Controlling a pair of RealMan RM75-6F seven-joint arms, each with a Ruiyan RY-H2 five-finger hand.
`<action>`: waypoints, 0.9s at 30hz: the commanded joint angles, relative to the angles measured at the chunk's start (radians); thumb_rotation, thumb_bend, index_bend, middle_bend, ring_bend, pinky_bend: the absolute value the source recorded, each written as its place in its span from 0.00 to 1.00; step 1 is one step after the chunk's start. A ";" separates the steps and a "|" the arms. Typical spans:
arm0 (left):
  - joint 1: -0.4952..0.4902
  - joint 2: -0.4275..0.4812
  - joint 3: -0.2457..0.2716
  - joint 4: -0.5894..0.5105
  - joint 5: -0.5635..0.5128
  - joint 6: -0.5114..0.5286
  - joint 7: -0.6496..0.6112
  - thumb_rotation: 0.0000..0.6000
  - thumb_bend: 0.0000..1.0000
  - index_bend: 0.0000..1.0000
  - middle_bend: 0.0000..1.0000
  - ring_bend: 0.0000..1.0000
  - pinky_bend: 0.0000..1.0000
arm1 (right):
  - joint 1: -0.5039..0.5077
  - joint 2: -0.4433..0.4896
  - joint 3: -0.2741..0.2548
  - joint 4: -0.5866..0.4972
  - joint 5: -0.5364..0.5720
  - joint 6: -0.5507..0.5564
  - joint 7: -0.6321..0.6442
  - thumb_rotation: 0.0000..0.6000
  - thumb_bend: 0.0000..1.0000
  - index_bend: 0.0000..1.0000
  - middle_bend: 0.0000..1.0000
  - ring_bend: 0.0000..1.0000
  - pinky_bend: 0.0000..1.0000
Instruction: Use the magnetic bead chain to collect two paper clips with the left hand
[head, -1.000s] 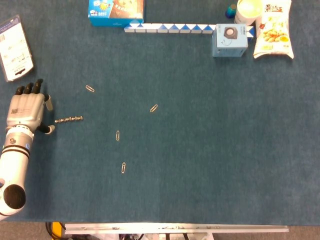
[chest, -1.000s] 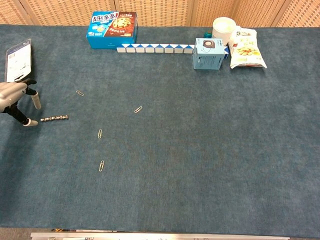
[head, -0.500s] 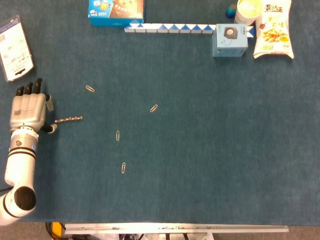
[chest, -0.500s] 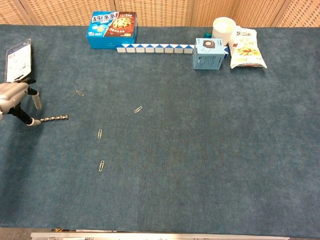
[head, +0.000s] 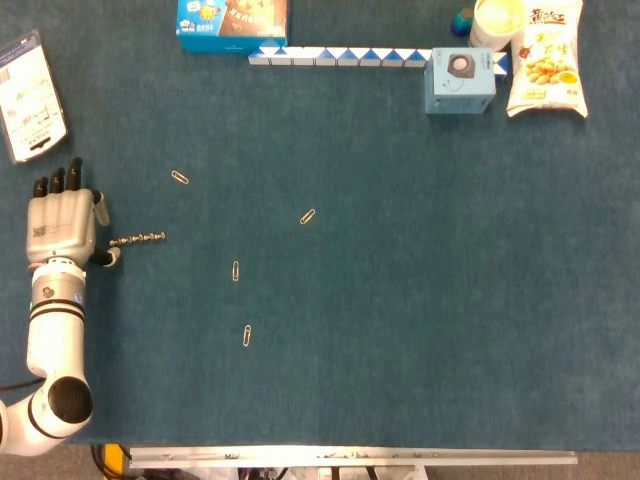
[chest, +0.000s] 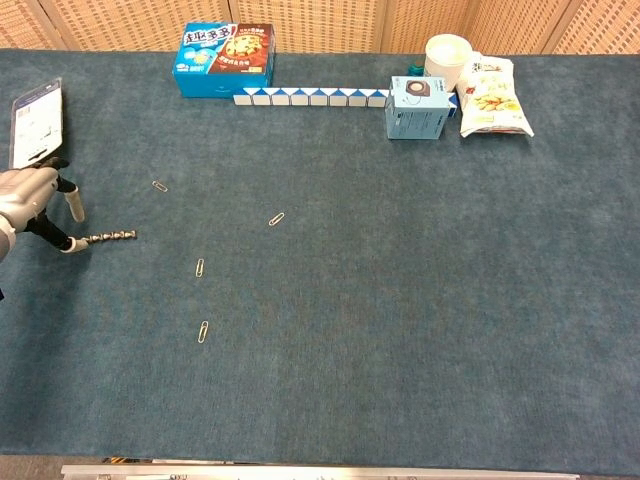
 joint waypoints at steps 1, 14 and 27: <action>0.001 -0.002 0.000 0.000 0.001 0.000 0.000 1.00 0.17 0.47 0.00 0.00 0.07 | 0.000 0.001 0.000 0.000 0.000 0.001 0.001 1.00 0.00 0.39 0.42 0.39 0.70; 0.006 -0.029 -0.012 0.014 0.007 -0.003 -0.002 1.00 0.17 0.48 0.00 0.00 0.07 | -0.005 0.004 0.002 0.000 -0.003 0.008 0.010 1.00 0.00 0.39 0.42 0.39 0.70; 0.003 -0.038 -0.027 0.032 -0.013 -0.012 0.018 1.00 0.17 0.52 0.00 0.00 0.07 | -0.005 0.005 0.002 0.002 -0.003 0.007 0.013 1.00 0.00 0.39 0.42 0.39 0.70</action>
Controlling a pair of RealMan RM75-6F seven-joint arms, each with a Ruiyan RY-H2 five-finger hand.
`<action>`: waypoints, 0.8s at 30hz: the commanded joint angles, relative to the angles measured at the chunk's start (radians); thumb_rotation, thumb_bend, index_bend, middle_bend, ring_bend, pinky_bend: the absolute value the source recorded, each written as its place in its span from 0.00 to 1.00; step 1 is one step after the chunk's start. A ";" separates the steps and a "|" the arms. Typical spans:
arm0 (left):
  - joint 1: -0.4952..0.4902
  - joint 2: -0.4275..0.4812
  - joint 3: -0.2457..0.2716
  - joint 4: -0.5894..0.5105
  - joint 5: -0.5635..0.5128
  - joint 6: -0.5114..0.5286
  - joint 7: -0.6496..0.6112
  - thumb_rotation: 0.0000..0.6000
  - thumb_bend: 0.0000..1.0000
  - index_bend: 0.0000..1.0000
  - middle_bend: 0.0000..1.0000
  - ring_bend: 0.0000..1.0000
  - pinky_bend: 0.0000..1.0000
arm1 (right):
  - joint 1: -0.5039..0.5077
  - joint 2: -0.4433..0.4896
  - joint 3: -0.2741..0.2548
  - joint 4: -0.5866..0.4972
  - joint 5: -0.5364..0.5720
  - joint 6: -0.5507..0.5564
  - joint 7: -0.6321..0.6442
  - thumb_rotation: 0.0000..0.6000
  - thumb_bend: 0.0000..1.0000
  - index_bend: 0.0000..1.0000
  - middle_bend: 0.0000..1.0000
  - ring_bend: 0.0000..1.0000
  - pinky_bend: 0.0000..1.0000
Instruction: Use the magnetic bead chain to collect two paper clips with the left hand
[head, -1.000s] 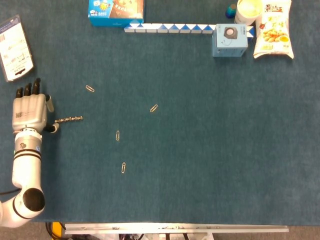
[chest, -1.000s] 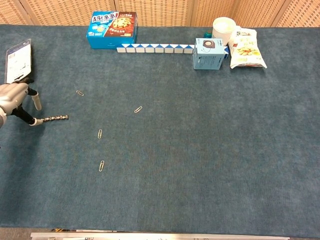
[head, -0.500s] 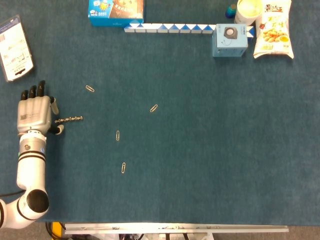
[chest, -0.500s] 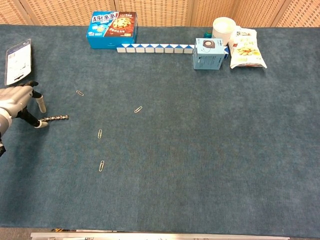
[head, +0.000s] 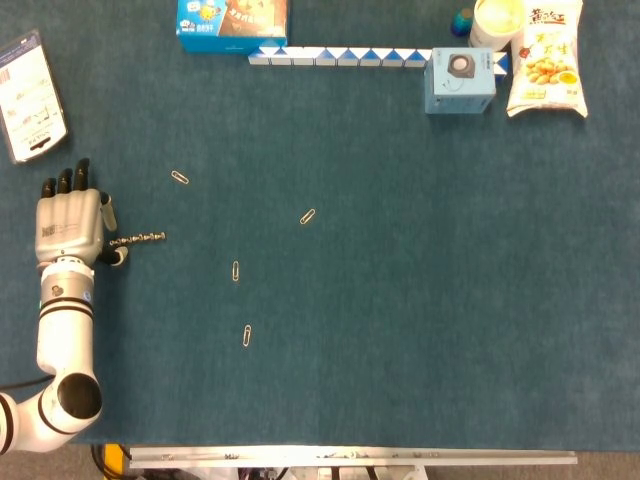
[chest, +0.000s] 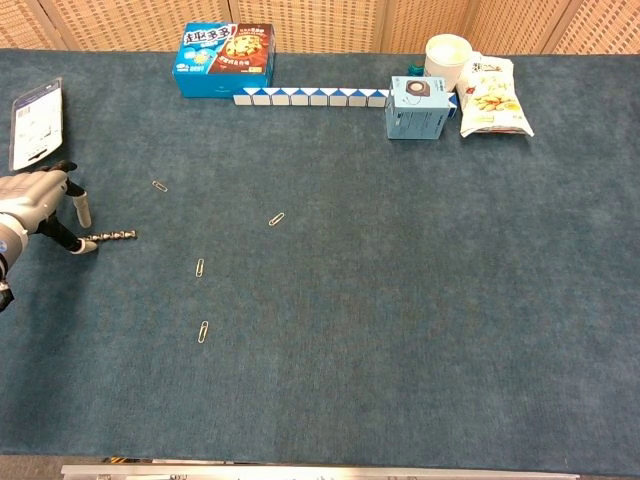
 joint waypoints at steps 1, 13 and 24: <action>-0.001 0.002 -0.002 -0.003 -0.006 -0.004 0.003 1.00 0.17 0.52 0.00 0.00 0.07 | 0.000 0.000 0.000 0.000 0.000 -0.001 -0.001 1.00 0.00 0.39 0.42 0.39 0.70; -0.019 0.023 -0.008 -0.014 -0.054 -0.055 0.023 1.00 0.17 0.52 0.00 0.00 0.07 | 0.000 -0.001 0.000 0.000 0.000 -0.001 -0.002 1.00 0.00 0.39 0.42 0.39 0.70; -0.030 0.029 -0.004 -0.013 -0.070 -0.072 0.021 1.00 0.25 0.52 0.00 0.00 0.07 | 0.001 -0.001 0.000 0.000 0.000 -0.003 -0.003 1.00 0.00 0.39 0.42 0.39 0.70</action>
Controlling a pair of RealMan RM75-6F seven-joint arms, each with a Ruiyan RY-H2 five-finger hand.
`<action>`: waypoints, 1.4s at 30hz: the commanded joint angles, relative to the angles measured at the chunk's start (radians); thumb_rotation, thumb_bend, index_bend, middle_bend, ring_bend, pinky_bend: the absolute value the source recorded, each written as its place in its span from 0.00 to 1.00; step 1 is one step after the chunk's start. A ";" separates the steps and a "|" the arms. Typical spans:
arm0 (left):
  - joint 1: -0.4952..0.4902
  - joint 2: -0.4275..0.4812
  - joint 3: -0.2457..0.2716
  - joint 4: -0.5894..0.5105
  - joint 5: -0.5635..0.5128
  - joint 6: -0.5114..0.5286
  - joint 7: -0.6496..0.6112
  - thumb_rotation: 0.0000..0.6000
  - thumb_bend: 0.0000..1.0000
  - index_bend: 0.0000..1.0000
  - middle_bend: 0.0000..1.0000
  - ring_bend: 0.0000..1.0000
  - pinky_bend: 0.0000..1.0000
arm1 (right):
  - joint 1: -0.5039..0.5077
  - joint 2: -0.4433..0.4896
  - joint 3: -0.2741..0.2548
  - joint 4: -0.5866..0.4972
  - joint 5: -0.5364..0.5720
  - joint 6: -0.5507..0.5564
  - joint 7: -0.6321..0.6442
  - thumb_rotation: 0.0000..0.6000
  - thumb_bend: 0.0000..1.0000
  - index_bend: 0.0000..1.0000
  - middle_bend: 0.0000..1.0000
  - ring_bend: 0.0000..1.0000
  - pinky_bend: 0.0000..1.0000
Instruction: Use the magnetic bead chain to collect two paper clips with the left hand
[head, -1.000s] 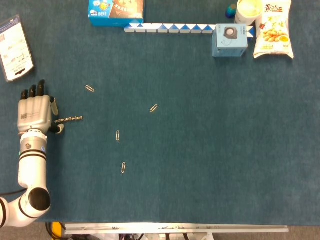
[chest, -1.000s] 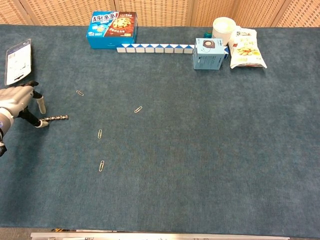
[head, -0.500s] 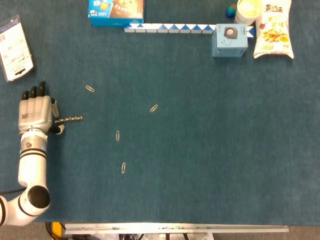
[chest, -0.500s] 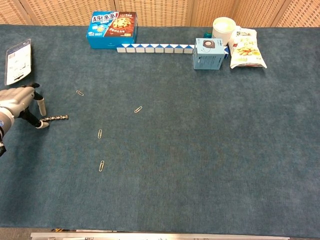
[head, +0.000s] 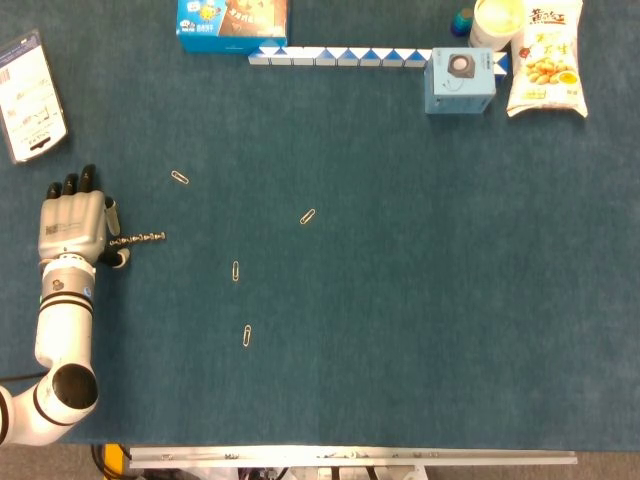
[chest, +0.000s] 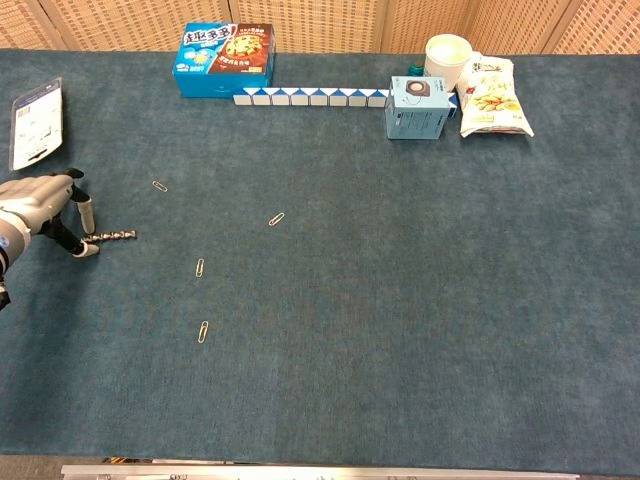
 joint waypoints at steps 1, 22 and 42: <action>-0.001 0.002 0.001 -0.002 0.000 0.000 -0.002 1.00 0.27 0.52 0.00 0.00 0.07 | 0.000 0.000 0.000 0.000 0.000 0.000 -0.001 1.00 0.00 0.39 0.42 0.39 0.70; -0.017 0.005 0.012 -0.003 -0.019 -0.008 0.002 1.00 0.33 0.53 0.00 0.00 0.07 | 0.001 0.001 0.000 0.001 0.000 -0.001 0.002 1.00 0.00 0.39 0.42 0.39 0.70; -0.025 0.009 0.018 -0.016 -0.022 0.007 -0.005 1.00 0.34 0.59 0.01 0.00 0.07 | 0.000 0.001 0.001 0.000 0.000 0.001 0.002 1.00 0.00 0.39 0.42 0.39 0.70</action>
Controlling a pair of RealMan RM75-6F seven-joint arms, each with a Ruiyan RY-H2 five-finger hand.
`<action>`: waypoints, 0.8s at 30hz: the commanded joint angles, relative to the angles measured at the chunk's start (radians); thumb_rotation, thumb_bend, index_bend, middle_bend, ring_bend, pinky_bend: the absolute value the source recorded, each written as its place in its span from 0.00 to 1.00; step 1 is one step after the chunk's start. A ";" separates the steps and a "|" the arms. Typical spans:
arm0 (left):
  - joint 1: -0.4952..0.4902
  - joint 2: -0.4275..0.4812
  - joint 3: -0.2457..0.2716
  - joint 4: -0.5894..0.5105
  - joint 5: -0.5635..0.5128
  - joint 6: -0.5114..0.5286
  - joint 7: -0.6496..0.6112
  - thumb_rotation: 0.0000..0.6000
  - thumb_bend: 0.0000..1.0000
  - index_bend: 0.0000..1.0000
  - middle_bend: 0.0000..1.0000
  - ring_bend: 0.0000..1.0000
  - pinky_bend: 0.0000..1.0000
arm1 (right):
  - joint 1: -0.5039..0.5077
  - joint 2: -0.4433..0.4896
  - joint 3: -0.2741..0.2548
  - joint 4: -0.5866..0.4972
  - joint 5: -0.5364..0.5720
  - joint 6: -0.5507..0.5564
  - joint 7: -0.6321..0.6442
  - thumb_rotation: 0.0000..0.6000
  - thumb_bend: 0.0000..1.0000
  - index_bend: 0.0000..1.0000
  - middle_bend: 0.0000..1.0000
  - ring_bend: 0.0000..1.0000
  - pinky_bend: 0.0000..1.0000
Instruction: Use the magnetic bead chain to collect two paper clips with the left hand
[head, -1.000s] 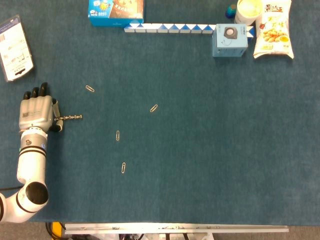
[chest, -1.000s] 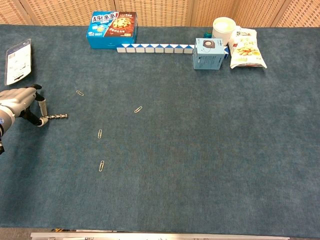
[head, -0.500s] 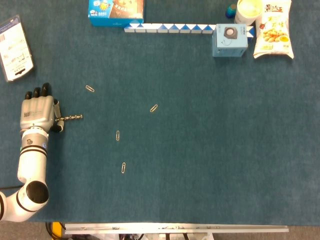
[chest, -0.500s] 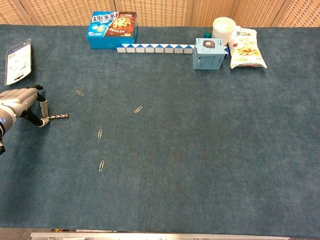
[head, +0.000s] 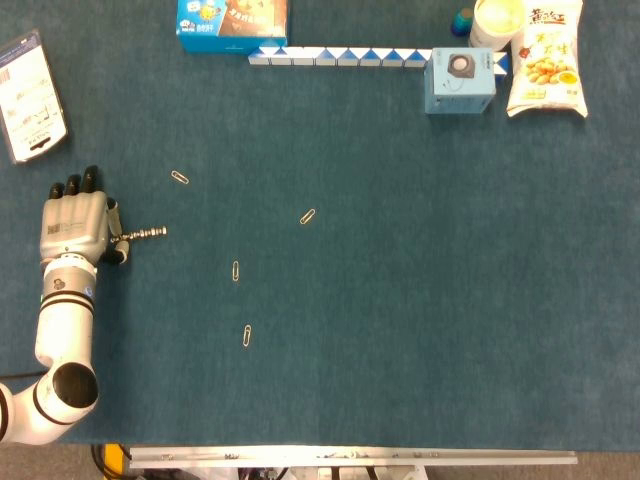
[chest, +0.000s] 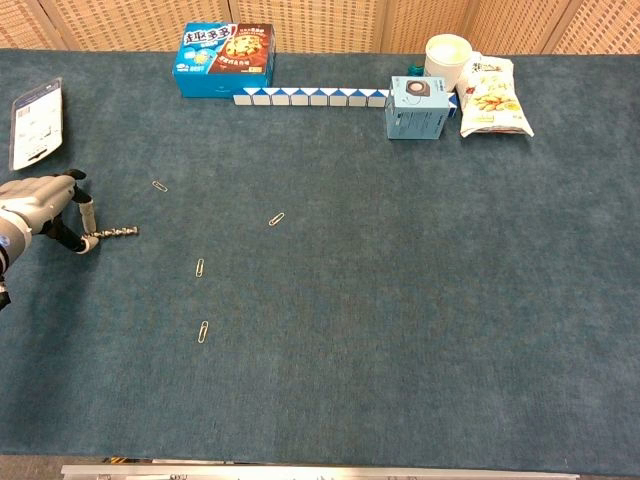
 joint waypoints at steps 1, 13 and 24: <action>0.000 -0.001 0.000 0.000 0.002 0.003 -0.001 1.00 0.34 0.60 0.01 0.00 0.07 | 0.000 0.000 0.000 0.000 -0.001 0.001 0.000 1.00 0.00 0.39 0.42 0.39 0.70; 0.001 0.023 0.011 -0.055 0.036 0.054 0.021 1.00 0.34 0.61 0.02 0.00 0.07 | -0.002 0.001 0.000 0.000 -0.002 0.003 0.004 1.00 0.00 0.39 0.42 0.39 0.69; 0.005 0.082 0.031 -0.198 0.116 0.160 0.079 1.00 0.34 0.62 0.03 0.00 0.07 | -0.002 0.001 -0.001 -0.002 -0.006 0.006 0.001 1.00 0.00 0.39 0.42 0.39 0.69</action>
